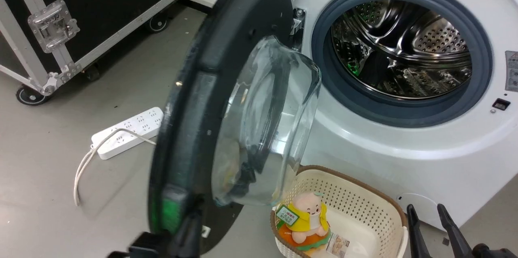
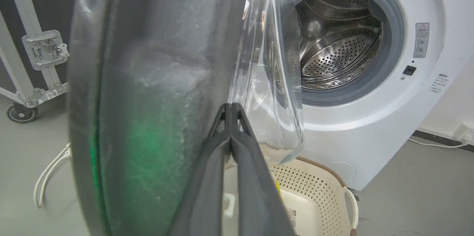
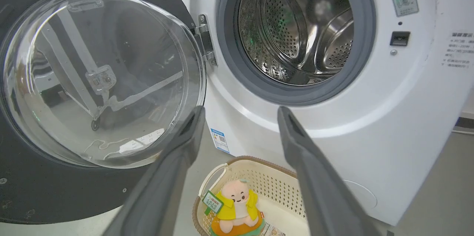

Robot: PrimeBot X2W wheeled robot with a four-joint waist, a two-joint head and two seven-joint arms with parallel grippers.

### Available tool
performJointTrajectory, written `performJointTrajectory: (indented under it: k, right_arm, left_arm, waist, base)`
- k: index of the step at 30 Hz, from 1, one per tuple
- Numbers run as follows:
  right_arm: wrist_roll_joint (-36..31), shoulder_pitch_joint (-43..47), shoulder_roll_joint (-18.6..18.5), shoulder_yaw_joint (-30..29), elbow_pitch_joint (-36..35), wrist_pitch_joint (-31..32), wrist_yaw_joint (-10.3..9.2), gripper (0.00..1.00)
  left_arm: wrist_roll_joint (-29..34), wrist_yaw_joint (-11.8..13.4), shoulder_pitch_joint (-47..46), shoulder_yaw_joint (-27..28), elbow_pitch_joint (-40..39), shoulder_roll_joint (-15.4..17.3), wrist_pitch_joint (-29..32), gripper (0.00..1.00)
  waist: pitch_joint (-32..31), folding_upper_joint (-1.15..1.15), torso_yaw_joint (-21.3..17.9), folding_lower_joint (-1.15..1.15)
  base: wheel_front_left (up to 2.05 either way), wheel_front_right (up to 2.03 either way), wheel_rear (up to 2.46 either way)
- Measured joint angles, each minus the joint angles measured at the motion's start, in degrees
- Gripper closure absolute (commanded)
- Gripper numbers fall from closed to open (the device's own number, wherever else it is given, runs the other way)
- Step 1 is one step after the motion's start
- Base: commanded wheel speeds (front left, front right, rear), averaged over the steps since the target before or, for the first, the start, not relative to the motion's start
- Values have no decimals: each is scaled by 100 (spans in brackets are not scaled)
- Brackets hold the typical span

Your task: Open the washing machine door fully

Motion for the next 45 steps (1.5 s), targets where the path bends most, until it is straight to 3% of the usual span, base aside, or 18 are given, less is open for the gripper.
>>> performJointTrajectory:
  k: [6, 15, 33, 39, 45]
  right_arm:
    - [-145, -93, 1, 24, -9, 0, 0, 0]
    - [-385, -104, -79, -32, -172, 0, 0, 0]
    - [-401, -392, -464, -133, -444, 80, 0, 0]
    - [-401, -430, -482, -163, -455, 104, 0, 0]
    - [-406, -435, -415, -147, -387, 101, 0, 0]
  left_arm:
    - [-288, 93, -204, 480, 92, 74, -77, 100]
    - [-647, 174, -939, 1314, 626, 448, -303, 100]
    - [-1217, 174, -2504, 2524, 2584, 1302, -709, 100]
    - [-1312, 109, -2753, 2672, 3059, 1470, -870, 100]
    - [-1140, 2, -2759, 2418, 3114, 1478, -969, 100]
  waist:
    - [211, 0, 40, 0]
    - [773, 0, -1, 1]
    - [1702, 0, -508, 1]
    - [1727, 0, -573, 1]
    - [1540, 0, -591, 0]
  base:
    - [0, 0, 0]
    - [0, 0, 0]
    - [0, 0, 0]
    - [0, 0, 0]
    - [0, 0, 0]
